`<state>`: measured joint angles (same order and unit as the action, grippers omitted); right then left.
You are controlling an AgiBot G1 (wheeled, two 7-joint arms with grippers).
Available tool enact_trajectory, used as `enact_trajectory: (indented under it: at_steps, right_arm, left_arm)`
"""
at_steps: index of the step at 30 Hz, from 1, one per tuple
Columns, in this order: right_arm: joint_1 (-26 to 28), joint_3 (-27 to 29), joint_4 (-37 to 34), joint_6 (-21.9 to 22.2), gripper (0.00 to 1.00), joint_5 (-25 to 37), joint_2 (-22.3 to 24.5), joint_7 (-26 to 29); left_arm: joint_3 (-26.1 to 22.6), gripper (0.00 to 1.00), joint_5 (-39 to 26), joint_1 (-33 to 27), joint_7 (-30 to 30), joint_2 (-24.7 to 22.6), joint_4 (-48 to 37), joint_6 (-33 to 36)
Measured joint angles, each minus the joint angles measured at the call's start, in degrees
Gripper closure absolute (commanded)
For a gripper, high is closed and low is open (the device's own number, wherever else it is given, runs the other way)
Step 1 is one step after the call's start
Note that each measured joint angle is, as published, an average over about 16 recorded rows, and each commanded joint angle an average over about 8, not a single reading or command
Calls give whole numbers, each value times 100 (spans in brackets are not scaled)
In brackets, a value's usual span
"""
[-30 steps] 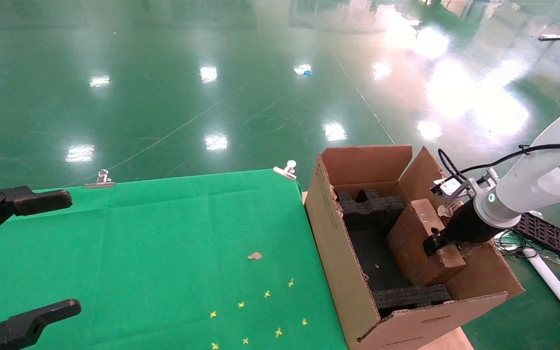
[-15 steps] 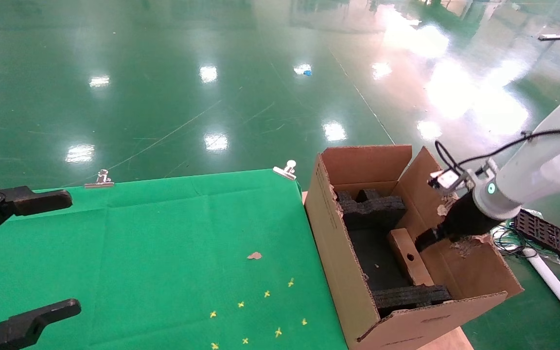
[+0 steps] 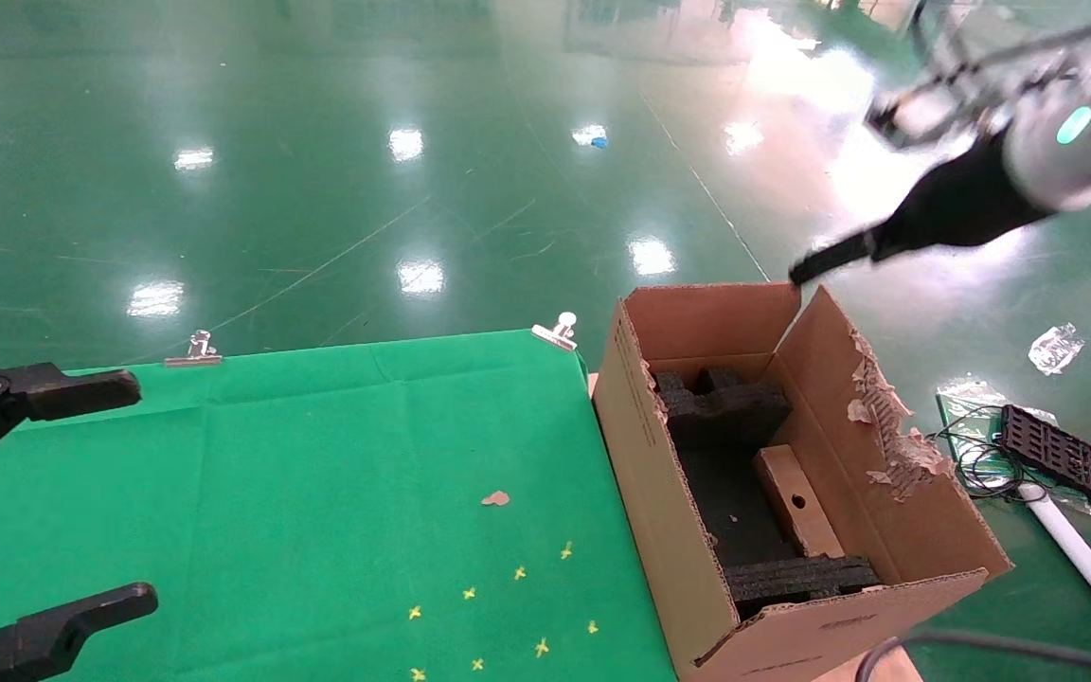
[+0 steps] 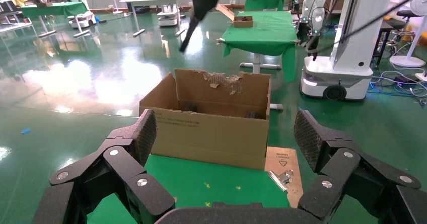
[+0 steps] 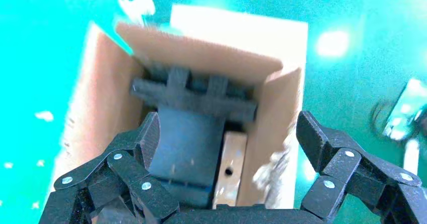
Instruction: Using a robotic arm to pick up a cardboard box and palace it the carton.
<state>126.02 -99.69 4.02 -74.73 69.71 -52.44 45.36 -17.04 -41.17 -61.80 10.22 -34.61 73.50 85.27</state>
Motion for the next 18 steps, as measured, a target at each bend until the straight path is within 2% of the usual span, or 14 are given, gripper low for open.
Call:
enact_trajectory:
  at_steps: [4, 9, 18]
  right_arm:
    - [323, 55, 98, -51, 0, -65, 60, -135]
    - [457, 179, 264, -41, 0, -170, 152, -280]
    - [-24, 830, 832, -63, 0, -445, 337, -563]
  left_arm:
    - [-1, 0, 1, 0, -1, 0, 0, -1]
    - [-2, 0, 2, 0, -1, 1, -1, -1]
    - [-4, 0, 3, -1, -3, 1, -4, -2]
